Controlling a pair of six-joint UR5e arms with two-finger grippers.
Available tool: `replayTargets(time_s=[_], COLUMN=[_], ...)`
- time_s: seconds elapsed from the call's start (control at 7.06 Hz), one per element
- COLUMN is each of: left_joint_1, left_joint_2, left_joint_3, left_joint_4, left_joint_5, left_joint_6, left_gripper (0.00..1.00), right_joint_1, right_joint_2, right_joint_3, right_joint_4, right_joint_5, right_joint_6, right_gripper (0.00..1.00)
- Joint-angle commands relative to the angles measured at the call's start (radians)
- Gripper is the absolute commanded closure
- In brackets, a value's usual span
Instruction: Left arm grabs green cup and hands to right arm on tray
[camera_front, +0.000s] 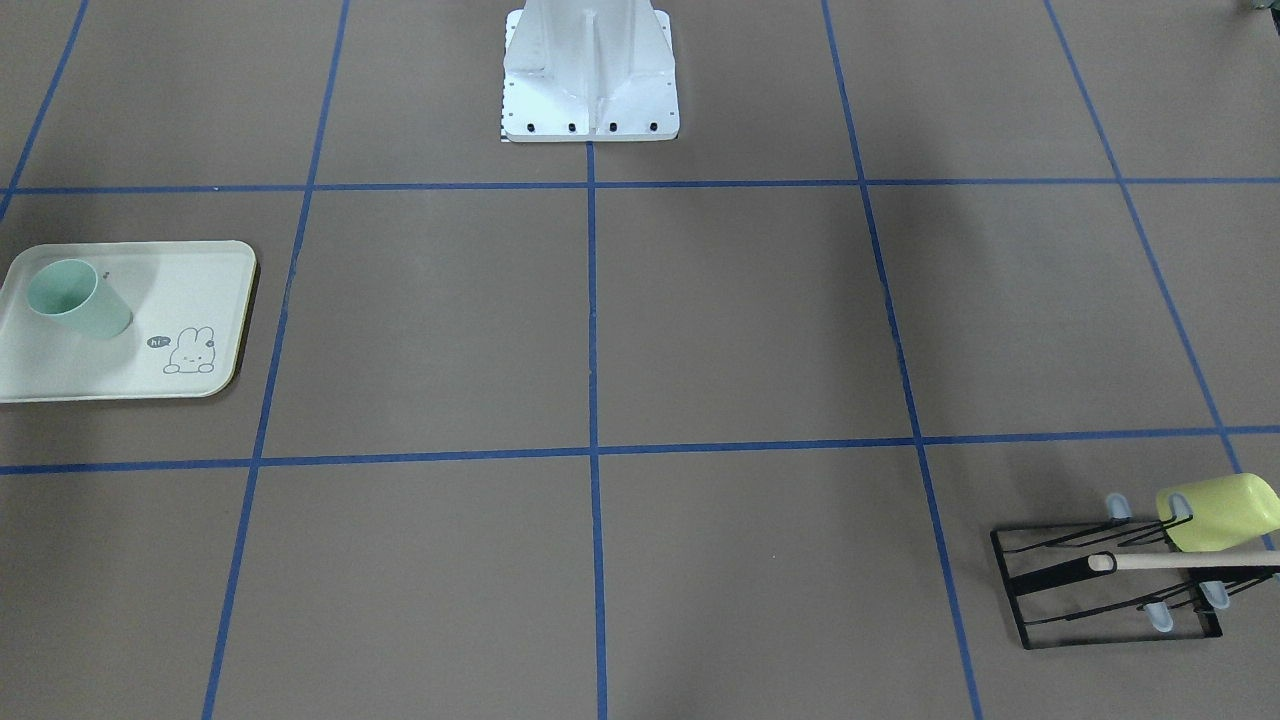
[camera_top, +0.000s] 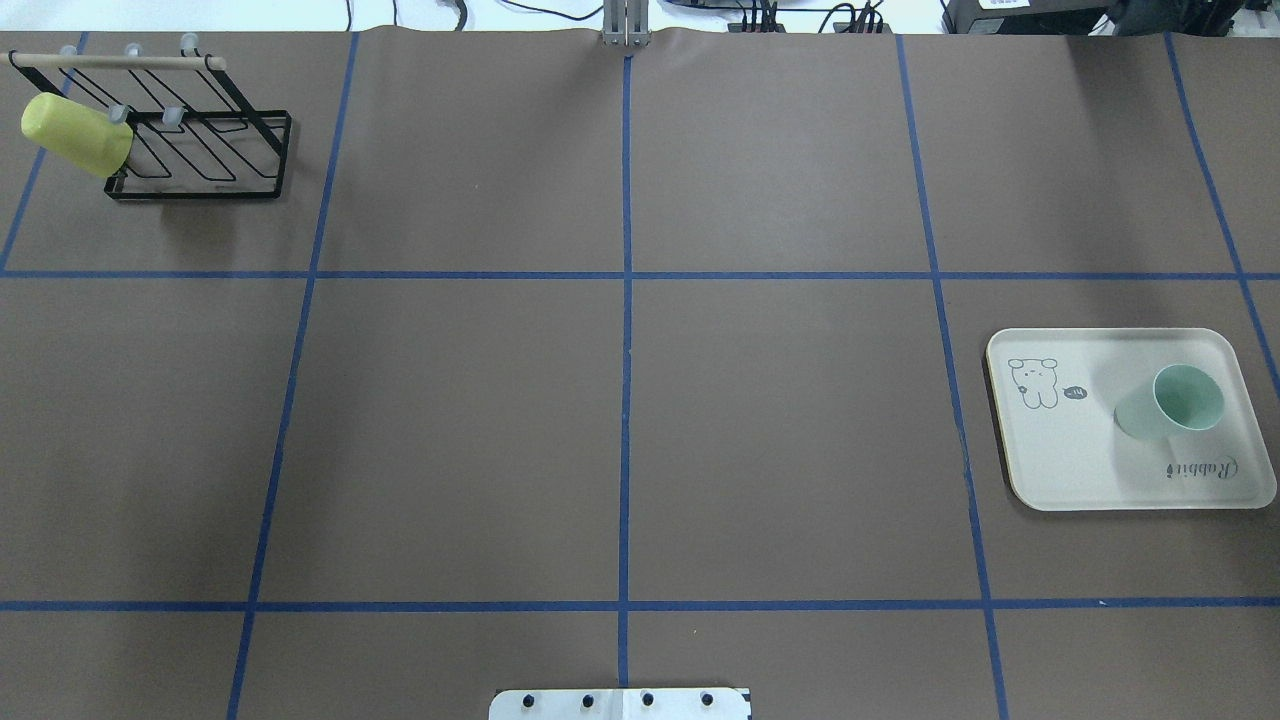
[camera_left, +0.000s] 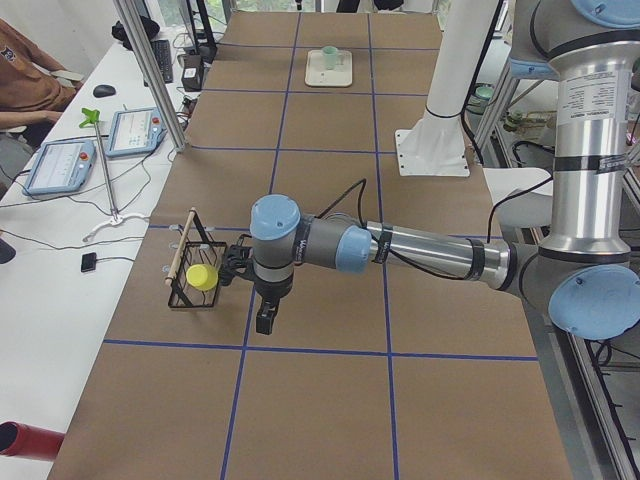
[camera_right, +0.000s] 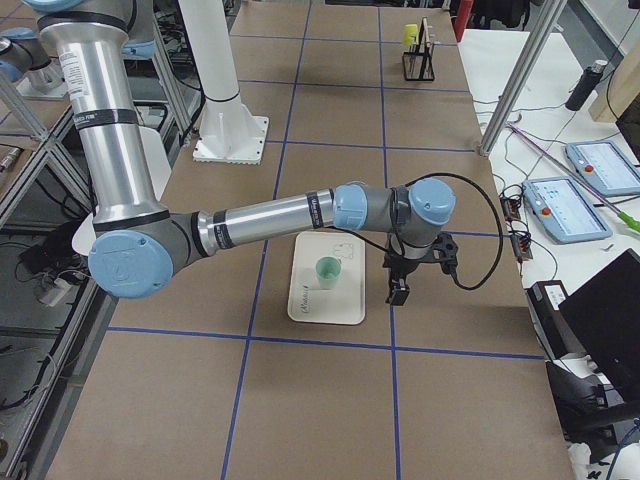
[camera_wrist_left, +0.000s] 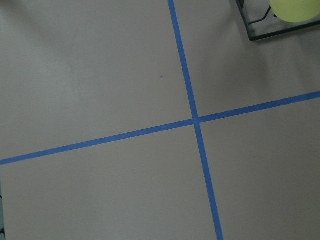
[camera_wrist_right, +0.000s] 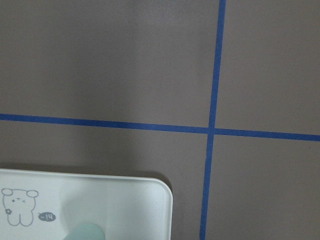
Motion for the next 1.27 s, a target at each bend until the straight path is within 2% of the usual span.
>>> replayTargets(time_s=[0.0,0.28,0.42,0.57,0.71,0.85,1.13], left_joint_1=[0.001,0.001,0.001,0.001,0.001,0.001,0.001], left_joint_2=[0.008,0.015,0.015,0.017,0.017,0.017,0.014], left_joint_3=[0.014,0.034,0.037,0.037,0.037,0.040,0.045], left_joint_4=[0.003,0.000,-0.003,-0.009,-0.009,-0.009,-0.009], left_joint_5=[-0.038,-0.040,-0.040,-0.040,-0.040,-0.037,-0.038], left_joint_6=[-0.068,-0.060,-0.060,-0.060,-0.060,-0.060,-0.060], left_gripper=[0.00,0.00,0.00,0.00,0.00,0.00,0.00], right_joint_1=[0.003,0.003,0.009,0.009,0.009,0.009,0.024], right_joint_2=[-0.059,-0.121,-0.159,-0.203,-0.249,-0.260,-0.256], right_joint_3=[0.002,0.048,0.069,0.083,0.080,0.068,0.054], right_joint_4=[0.002,0.042,0.109,0.235,0.389,0.445,0.445], right_joint_5=[0.069,0.075,0.069,0.052,-0.035,-0.067,-0.033], right_joint_6=[-0.001,-0.001,0.034,0.133,0.190,0.190,0.187], right_gripper=[0.00,0.00,0.00,0.00,0.00,0.00,0.00])
